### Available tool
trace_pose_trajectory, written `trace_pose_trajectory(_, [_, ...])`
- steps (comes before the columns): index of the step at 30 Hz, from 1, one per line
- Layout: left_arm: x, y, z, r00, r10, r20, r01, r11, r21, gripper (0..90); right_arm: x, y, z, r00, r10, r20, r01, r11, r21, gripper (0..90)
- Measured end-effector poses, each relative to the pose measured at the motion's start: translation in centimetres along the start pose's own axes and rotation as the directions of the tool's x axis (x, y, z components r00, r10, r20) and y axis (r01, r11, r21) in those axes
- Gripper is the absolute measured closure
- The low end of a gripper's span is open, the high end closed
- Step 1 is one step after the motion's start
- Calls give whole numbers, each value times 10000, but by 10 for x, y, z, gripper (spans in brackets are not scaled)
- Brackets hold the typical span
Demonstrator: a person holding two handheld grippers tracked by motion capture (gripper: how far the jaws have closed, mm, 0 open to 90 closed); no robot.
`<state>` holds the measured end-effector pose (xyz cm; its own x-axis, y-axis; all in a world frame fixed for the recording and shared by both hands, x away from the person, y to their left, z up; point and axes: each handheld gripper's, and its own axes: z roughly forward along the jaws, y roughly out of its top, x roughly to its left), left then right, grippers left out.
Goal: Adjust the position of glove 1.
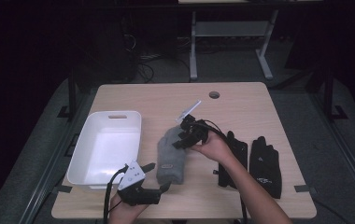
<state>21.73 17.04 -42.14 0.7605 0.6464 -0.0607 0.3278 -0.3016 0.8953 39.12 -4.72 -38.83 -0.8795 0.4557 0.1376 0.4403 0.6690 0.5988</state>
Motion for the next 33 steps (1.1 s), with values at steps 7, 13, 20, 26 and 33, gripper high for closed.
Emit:
trace_pose_trajectory(7, [0, 2, 1, 10000, -5, 39, 5, 10000, -53, 185, -19, -9, -10, 9918, 1174, 509, -1163, 9929, -241, 405])
trace_pose_trajectory(13, [-2, 3, 2, 10000, 32, 86, -32, 10000, -30, 185, -37, -14, -5, 9785, 1904, 797, -1884, 9816, -320, 297])
trace_pose_trajectory(20, [-3, 3, 3, 9998, -71, 177, 71, 10000, -10, 185, -52, -12, 6, 9663, 2528, 485, -2523, 9675, -173, 254])
trace_pose_trajectory(26, [-3, 3, 4, 9997, -106, 239, 106, 9999, 1, 186, -65, -16, 16, 9443, 3290, 63, -3289, 9443, -118, 219])
trace_pose_trajectory(33, [-3, 3, 4, 9996, -116, 261, 116, 9999, -10, 186, -72, -16, 29, 9246, 3777, -502, -3793, 9249, -258, 217])
